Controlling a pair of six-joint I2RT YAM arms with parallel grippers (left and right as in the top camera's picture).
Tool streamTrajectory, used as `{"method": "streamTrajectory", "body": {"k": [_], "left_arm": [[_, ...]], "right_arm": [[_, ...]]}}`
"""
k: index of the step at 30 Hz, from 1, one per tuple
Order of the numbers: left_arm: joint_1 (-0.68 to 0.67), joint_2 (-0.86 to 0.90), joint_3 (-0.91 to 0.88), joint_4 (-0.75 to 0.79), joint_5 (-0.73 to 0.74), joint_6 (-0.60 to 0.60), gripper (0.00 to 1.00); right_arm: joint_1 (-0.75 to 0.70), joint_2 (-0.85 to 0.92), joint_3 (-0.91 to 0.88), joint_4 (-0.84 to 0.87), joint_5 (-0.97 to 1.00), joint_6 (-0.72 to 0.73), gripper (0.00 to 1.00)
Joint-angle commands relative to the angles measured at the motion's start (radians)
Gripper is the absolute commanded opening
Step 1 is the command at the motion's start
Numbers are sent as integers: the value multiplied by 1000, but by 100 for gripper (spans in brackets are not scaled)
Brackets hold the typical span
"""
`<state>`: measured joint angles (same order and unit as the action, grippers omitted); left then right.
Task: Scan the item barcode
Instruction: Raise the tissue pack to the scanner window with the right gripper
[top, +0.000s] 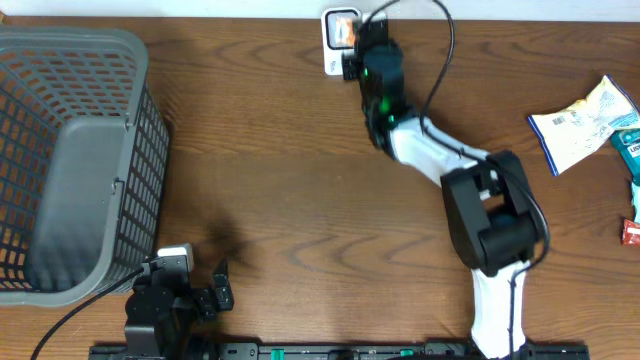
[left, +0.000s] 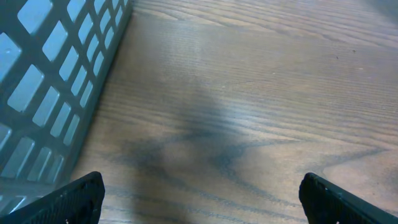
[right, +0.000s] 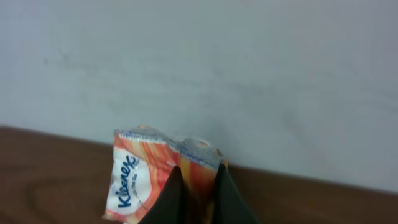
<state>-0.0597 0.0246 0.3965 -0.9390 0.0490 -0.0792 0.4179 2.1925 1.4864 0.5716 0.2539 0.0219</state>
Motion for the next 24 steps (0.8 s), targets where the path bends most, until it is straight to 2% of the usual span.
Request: {"method": "streamTrajectory", "body": {"k": [1, 8, 24], "left_arm": [[4, -1, -3, -3, -5, -9, 100], [4, -1, -3, -3, -5, -8, 100], [4, -1, -3, -3, -5, -8, 100]], "right_arm": [[-27, 90, 150, -34, -112, 82, 1], [-50, 251, 362, -98, -136, 123, 1], [-44, 268, 372, -49, -95, 164, 1]]}}
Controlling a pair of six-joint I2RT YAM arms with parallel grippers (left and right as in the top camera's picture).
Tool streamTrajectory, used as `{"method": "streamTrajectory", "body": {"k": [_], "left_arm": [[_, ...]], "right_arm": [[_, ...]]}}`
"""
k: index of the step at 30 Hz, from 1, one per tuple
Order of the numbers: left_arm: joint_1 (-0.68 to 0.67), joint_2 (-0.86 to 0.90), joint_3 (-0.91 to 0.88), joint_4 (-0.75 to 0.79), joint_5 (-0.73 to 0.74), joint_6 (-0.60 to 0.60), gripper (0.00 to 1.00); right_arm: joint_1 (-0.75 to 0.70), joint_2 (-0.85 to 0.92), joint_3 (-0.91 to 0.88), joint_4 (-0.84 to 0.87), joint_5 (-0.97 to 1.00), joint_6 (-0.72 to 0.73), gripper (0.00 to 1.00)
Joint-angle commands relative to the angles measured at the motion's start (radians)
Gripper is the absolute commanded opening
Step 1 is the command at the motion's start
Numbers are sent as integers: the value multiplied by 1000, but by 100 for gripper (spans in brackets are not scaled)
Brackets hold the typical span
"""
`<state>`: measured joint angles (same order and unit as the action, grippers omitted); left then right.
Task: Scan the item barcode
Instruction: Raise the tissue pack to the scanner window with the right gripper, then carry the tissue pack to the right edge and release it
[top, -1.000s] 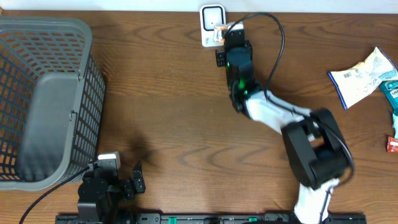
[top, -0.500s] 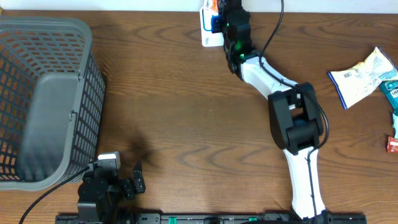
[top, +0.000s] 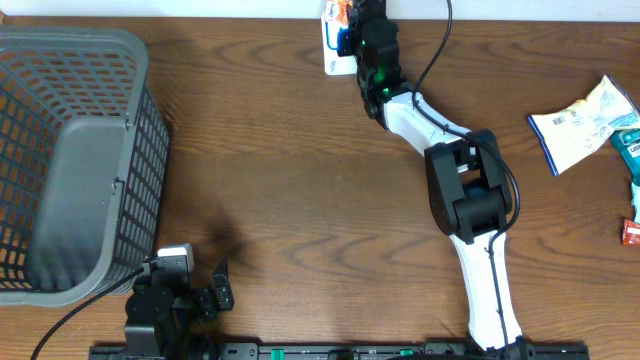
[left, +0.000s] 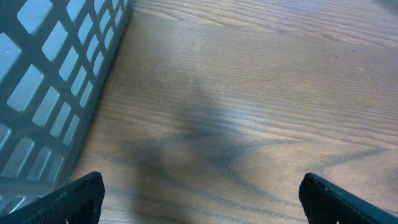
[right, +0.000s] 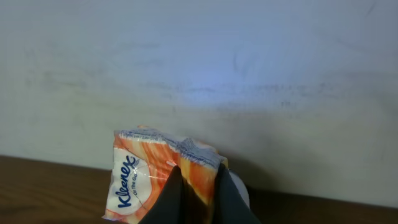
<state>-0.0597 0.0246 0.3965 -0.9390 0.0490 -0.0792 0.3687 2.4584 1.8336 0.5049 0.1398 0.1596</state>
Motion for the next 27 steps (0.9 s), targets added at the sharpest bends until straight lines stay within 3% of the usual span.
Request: {"method": "streamTrajectory", "body": {"k": [1, 5, 8, 15, 21, 27], "left_arm": [[4, -1, -3, -3, -5, -9, 100], [4, -1, -3, -3, -5, -8, 100], [4, -1, -3, -3, -5, -8, 100], [4, -1, -3, -3, -5, -9, 100], [4, -1, -3, -3, -5, -8, 100], [4, -1, -3, -3, -5, -9, 100]], "right_arm": [[5, -4, 25, 23, 20, 26, 1], [5, -61, 25, -50, 124, -6, 1], [4, -144, 25, -201, 259, -102, 1], [-58, -339, 25, -760, 626, -134, 1], [-235, -345, 10, -1169, 641, 108, 1], [-443, -319, -99, -1299, 640, 408, 1]]}}
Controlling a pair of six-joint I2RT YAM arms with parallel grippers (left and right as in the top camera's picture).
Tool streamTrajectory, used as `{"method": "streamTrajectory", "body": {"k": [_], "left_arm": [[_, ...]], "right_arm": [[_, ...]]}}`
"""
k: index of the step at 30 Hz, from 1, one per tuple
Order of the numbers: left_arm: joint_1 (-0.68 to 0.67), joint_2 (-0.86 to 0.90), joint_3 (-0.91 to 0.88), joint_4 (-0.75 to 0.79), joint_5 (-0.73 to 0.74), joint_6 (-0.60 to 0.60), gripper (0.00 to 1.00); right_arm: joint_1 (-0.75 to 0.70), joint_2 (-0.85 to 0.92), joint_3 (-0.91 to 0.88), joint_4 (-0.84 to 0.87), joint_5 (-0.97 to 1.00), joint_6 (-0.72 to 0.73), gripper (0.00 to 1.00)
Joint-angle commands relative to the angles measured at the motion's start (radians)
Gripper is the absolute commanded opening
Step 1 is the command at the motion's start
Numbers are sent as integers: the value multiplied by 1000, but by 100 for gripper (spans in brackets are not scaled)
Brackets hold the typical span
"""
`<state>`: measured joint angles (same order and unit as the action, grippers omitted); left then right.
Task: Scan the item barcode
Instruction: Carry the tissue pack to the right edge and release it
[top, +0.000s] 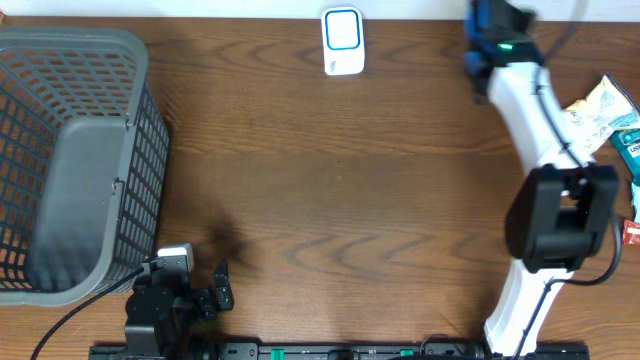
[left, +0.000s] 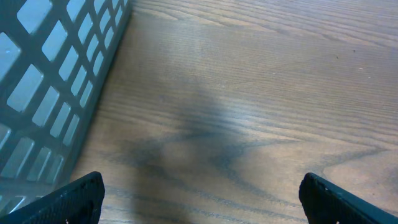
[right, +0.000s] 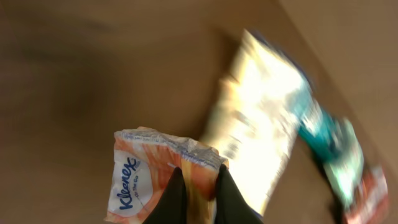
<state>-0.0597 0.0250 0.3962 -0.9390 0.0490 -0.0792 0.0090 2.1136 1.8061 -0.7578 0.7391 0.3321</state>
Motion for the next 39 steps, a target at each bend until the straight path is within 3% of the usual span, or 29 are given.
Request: {"method": "streamTrajectory", "body": {"k": [1, 9, 17, 18, 21, 22, 27, 32, 39], "left_arm": [[4, -2, -3, -3, -5, -8, 100], [4, -2, -3, -3, -5, -8, 100], [4, -2, -3, -3, -5, -8, 100], [4, -2, -3, -3, -5, -9, 100], [4, -2, -3, -3, -5, -8, 100], [4, -2, -3, -3, -5, -8, 100], [4, -2, -3, -3, -5, -9, 100], [4, -2, -3, -3, -5, -9, 100], [4, -2, -3, -3, -5, -8, 100]], "right_arm": [[-115, 26, -106, -54, 40, 289, 1], [-289, 26, -235, -250, 47, 647, 1], [-389, 24, -263, -252, 82, 710, 2], [-397, 20, -256, -257, 80, 698, 16], [-401, -21, -227, -263, 36, 601, 70], [-399, -42, -216, -263, 18, 566, 99], [-391, -240, -181, -249, -218, 409, 99], [-391, -471, -181, -199, -666, 281, 99], [-391, -715, -181, -293, -810, 150, 99]]}}
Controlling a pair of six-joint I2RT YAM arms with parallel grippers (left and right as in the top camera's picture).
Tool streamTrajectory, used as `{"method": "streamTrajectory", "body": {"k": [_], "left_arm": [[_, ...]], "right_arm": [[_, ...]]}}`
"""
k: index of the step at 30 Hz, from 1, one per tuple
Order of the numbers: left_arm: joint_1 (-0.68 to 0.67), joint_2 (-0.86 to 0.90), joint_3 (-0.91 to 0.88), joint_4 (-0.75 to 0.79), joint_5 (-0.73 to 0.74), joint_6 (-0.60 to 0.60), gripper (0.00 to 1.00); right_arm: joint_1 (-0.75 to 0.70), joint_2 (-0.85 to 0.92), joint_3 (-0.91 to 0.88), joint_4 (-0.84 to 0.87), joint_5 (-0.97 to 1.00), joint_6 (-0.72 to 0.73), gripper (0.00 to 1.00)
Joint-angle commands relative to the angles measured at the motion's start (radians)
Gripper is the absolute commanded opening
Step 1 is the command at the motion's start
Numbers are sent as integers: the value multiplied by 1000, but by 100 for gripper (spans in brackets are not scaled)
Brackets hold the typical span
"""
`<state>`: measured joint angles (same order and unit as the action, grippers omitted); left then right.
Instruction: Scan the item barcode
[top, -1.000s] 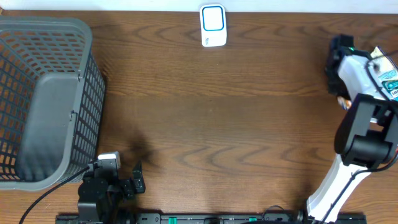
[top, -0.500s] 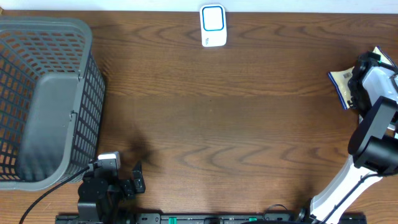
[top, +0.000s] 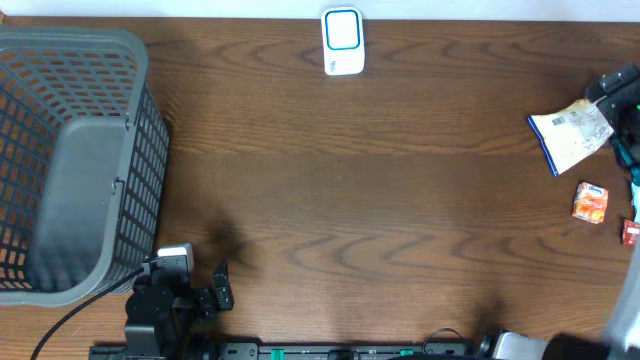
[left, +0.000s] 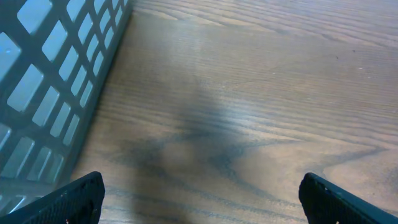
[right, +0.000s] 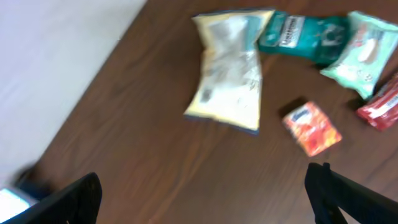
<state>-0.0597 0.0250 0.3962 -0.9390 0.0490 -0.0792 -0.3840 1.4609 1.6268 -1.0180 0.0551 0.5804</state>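
Observation:
The orange Kleenex tissue pack (top: 590, 202) (right: 312, 129) lies flat on the table at the far right, held by nothing. The white scanner with a blue face (top: 342, 40) stands at the back middle edge. My right gripper (right: 211, 199) is open and empty, raised above the right side of the table and looking down on the pack; its arm (top: 622, 88) shows at the right edge of the overhead view. At the front left my left gripper (left: 202, 202) (top: 215, 290) rests open over bare wood, beside the basket.
A grey mesh basket (top: 70, 160) (left: 50, 81) fills the left side. Around the pack lie a pale snack bag (top: 570, 135) (right: 230, 87), a teal packet (right: 301, 34), a mint wipes pack (right: 367, 50) and a red packet (top: 630, 232) (right: 382, 109).
My right gripper was shut on the tissue pack near the back right of the table. Now it is open, and the pack lies on the table below the snack bag. The left arm is unchanged.
My right gripper first held the tissue pack at the scanner, then still over it, nearer the wall. After that it had the pack over the right side by the snack bag. Now the pack lies among the right-hand items and the gripper is open.

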Motion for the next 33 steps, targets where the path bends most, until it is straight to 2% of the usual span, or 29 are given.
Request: {"method": "streamTrajectory", "body": {"k": [1, 11, 18, 25, 30, 33], "left_arm": [[4, -2, -3, -3, -5, -9, 100], [4, -2, -3, -3, -5, -9, 100], [4, -2, -3, -3, -5, -8, 100], [4, -2, -3, -3, -5, -8, 100], [4, -2, -3, -3, -5, -8, 100], [4, -2, -3, -3, -5, -8, 100]], "right_arm": [[2, -95, -2, -50, -126, -113, 99], [2, -404, -2, -208, -129, -144, 99], [2, -531, -2, -285, -129, -144, 99], [3, -581, -6, -370, -86, -144, 99], [35, -628, -99, -274, -103, -145, 99], [88, -713, -245, -124, -130, -152, 99]]}}
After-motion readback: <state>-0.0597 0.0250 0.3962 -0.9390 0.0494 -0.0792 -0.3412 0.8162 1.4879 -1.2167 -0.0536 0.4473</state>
